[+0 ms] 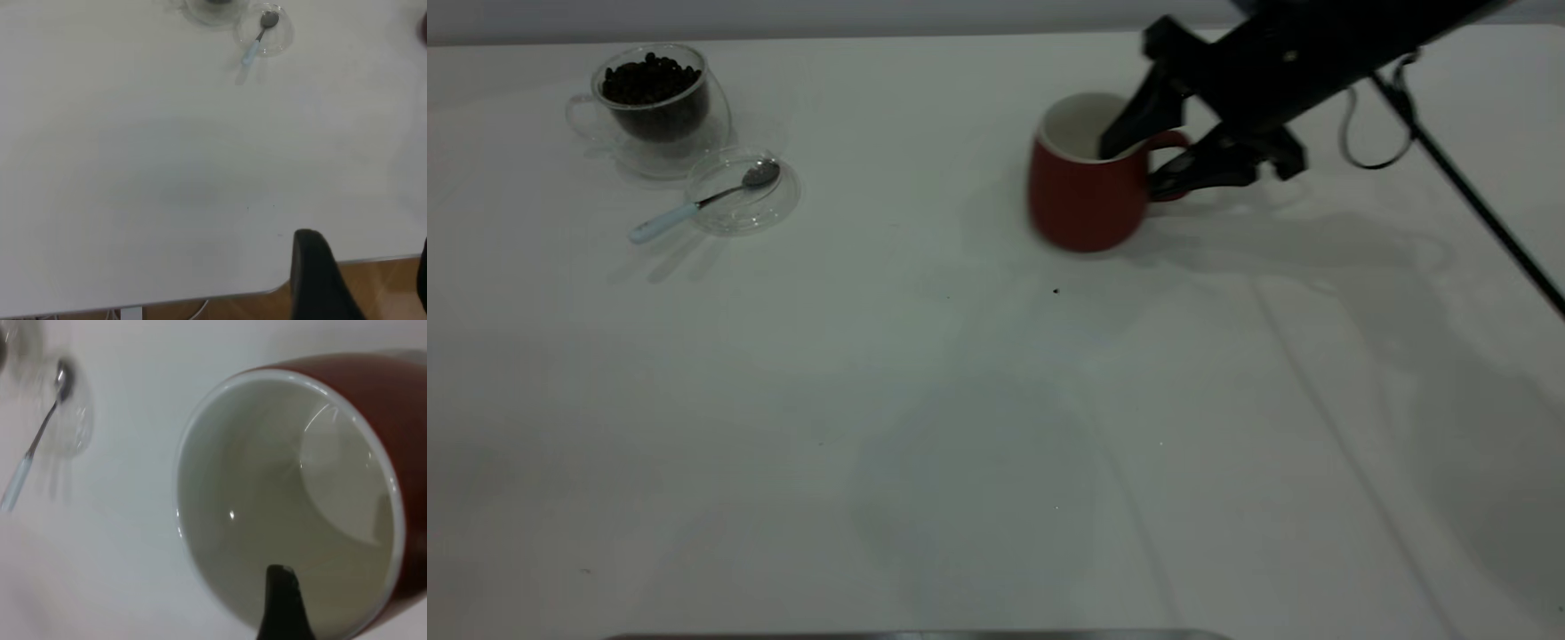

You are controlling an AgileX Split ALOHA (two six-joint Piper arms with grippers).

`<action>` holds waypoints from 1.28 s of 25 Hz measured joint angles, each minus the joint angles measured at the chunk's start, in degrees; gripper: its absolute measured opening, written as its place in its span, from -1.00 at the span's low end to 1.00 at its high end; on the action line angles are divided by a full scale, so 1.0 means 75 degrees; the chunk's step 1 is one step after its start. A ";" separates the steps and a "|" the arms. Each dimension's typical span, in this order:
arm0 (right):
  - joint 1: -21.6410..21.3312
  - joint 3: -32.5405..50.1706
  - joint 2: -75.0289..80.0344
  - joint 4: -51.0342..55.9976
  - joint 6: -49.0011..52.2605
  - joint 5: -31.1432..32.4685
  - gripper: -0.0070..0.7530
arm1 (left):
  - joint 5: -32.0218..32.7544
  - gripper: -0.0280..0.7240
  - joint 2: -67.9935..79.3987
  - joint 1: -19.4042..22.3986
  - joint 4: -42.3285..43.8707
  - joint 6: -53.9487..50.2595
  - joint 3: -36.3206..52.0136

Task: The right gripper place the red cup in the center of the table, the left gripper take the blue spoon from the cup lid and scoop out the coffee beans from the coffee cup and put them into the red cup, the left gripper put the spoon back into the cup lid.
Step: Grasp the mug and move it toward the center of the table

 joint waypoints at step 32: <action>0.0232 -0.0334 0.0006 -0.0260 0.0015 0.0388 0.49 | 0.0000 0.20 0.0000 0.0000 0.0000 0.0008 0.0000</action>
